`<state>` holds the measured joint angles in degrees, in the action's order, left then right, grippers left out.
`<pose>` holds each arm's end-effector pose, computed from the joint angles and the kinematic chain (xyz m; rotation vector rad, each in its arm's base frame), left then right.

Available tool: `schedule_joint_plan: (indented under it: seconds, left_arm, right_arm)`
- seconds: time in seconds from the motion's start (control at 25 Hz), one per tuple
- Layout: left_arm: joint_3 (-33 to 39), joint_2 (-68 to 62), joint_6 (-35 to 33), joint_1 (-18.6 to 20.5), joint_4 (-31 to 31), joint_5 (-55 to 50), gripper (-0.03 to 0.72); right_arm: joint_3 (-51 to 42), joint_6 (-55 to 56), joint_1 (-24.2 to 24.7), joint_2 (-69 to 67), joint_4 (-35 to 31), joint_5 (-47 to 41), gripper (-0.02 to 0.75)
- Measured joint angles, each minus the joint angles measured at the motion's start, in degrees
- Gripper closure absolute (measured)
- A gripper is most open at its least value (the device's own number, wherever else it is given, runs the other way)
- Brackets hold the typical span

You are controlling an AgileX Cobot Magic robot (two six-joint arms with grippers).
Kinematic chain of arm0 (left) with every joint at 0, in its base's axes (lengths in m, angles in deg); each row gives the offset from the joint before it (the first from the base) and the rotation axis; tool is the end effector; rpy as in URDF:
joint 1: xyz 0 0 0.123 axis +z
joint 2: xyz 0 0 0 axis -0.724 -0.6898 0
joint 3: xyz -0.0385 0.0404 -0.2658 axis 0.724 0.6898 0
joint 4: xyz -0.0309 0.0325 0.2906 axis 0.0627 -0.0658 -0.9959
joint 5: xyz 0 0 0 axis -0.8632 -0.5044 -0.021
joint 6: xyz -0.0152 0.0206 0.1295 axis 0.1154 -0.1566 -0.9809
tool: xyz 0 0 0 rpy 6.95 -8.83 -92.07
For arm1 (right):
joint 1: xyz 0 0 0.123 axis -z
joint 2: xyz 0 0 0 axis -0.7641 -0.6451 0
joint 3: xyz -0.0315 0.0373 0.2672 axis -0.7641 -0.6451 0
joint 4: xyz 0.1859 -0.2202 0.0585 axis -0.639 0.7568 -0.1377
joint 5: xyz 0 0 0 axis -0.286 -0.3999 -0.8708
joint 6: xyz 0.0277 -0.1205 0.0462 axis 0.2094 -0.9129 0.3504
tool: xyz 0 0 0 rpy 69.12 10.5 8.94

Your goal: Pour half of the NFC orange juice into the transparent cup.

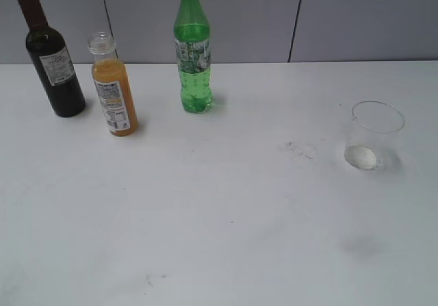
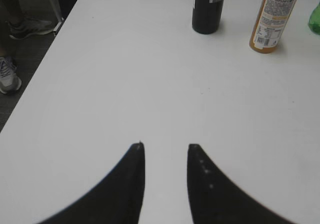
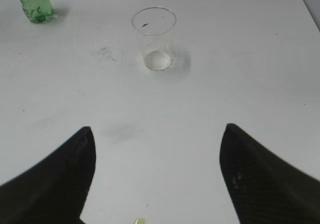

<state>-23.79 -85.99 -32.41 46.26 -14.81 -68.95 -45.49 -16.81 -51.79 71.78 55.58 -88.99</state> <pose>0.0815 0.0028 0.2695 0.0134 2.0917 0.0363 0.0816 0.0146 0.2837 -0.1517 2.0081 0.0744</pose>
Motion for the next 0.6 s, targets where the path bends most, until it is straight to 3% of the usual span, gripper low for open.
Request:
schedule_joint_plan:
  seconds: [0.6]
  left_arm:
    - [0.0, 0.0, 0.0, 0.0, 0.0, 0.0, 0.449]
  right_arm:
    - [0.0, 0.0, 0.0, 0.0, 0.0, 0.0, 0.144]
